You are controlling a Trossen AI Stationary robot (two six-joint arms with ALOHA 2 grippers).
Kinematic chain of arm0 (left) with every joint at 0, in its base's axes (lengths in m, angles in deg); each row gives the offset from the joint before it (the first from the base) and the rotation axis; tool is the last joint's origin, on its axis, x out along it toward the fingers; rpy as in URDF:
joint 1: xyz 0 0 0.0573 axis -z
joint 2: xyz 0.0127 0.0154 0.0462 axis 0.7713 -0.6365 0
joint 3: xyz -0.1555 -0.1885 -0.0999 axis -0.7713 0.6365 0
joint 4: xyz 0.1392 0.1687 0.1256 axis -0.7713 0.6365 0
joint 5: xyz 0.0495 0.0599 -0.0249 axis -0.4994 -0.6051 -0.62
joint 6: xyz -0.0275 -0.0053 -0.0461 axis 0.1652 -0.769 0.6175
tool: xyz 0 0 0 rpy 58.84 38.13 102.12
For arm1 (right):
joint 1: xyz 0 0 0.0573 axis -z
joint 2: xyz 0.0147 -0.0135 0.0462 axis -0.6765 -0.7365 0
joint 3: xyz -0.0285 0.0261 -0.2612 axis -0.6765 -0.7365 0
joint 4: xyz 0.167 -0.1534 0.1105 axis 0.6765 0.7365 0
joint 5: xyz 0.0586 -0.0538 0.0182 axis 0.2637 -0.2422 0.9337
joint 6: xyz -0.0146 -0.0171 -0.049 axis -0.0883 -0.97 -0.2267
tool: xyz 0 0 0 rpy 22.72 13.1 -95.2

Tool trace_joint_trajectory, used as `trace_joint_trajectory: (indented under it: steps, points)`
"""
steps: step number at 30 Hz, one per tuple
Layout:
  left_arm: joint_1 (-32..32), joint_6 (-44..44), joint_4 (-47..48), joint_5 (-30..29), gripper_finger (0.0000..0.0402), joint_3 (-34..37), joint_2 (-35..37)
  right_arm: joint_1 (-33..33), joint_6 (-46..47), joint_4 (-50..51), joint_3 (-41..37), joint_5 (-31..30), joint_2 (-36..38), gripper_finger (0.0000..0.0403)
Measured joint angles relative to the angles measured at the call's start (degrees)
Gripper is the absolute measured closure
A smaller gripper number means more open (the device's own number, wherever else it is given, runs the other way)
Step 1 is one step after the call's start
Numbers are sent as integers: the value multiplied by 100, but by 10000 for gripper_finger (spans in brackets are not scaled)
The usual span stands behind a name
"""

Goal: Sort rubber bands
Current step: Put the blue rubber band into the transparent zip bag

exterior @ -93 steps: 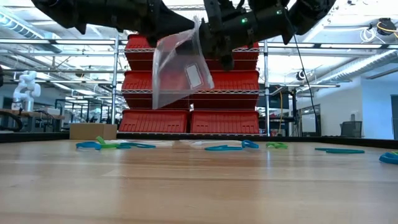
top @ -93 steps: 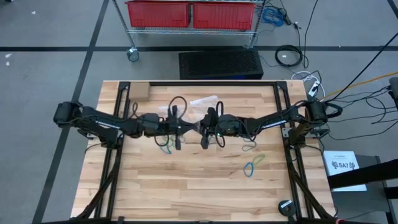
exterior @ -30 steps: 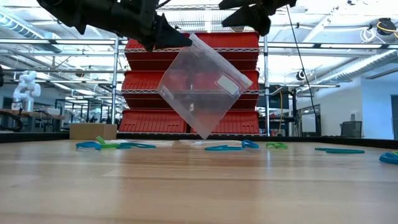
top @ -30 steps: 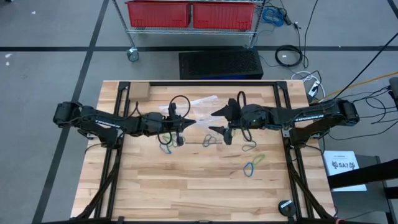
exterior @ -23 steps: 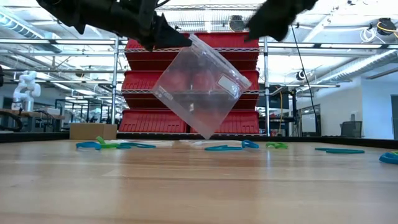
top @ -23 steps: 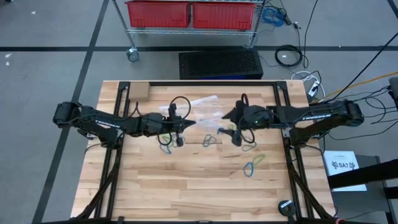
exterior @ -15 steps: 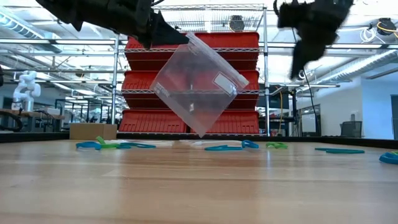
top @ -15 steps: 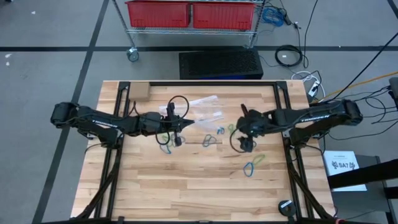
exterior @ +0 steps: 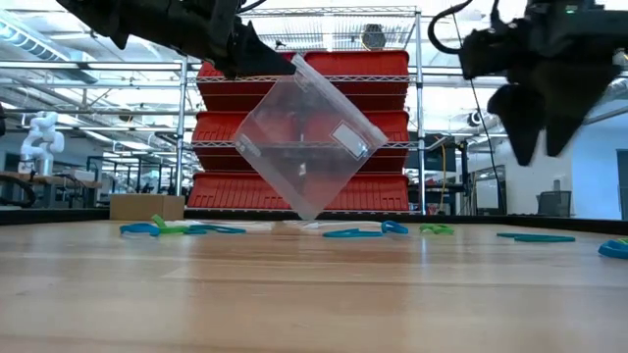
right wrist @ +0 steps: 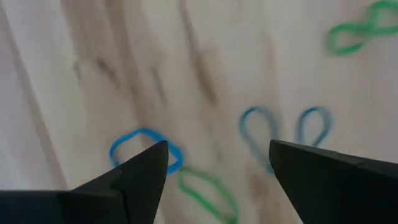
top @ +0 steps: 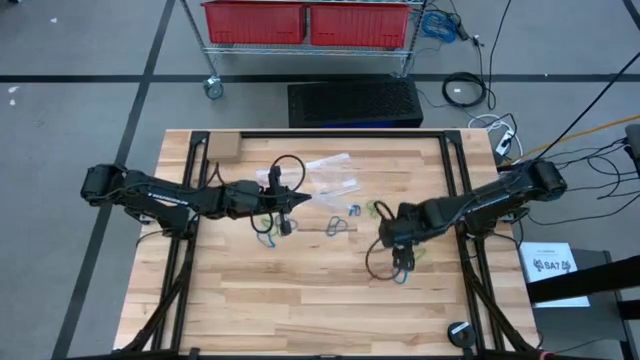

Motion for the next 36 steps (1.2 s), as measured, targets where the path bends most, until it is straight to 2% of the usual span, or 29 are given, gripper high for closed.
trace_joint_trajectory:
  steps: [7, 11, 14, 18, 23, 24, 30, 36]
  points:
    - [0, 0, -17, 0, 402, 0, 0, -509, 422, -281, -379, 283, -586, 136]
    - [0, 2, -41, 0, 402, 0, 0, -567, 553, -1404, -880, 663, -768, 149]
    - [0, 2, -39, 0, 402, 0, 0, -556, 631, -1943, -1125, 667, -831, 168]
    - [0, 4, -43, 0, 402, 0, 0, -510, 650, -1955, -1185, 609, -818, 230]
    - [0, 4, -41, 0, 402, 0, 0, -500, 542, -1912, -1193, 539, -799, 370]
    - [0, 4, -42, 0, 402, 0, 0, -501, 517, -1945, -1194, 551, -794, 386]
    - [0, 7, -54, 0, 402, 0, 0, -515, 439, -1986, -762, 674, -805, 401]
    - [1, 7, -36, 0, 402, 0, 0, -482, 78, -1945, 265, -406, -804, 402]
